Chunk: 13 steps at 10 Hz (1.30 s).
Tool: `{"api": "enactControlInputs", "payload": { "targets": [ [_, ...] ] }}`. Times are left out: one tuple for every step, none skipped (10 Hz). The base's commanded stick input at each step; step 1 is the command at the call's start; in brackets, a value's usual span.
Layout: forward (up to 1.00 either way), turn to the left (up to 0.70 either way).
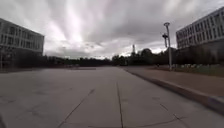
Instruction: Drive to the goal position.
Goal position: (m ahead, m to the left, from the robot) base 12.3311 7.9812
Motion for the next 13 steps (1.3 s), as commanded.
{"api": "enactControlInputs", "payload": {
  "targets": [
    [0.7,0.0],
    [0.7,0.0],
    [0.7,0.0],
    [0.7,0.0],
    [0.7,0.0],
    [0.7,0.0],
    [0.7,0.0],
    [0.7,0.0],
    [0.7,0.0],
    [0.7,0.0],
    [0.7,0.0],
    [0.7,0.0],
    [0.7,0.0]
  ]
}}
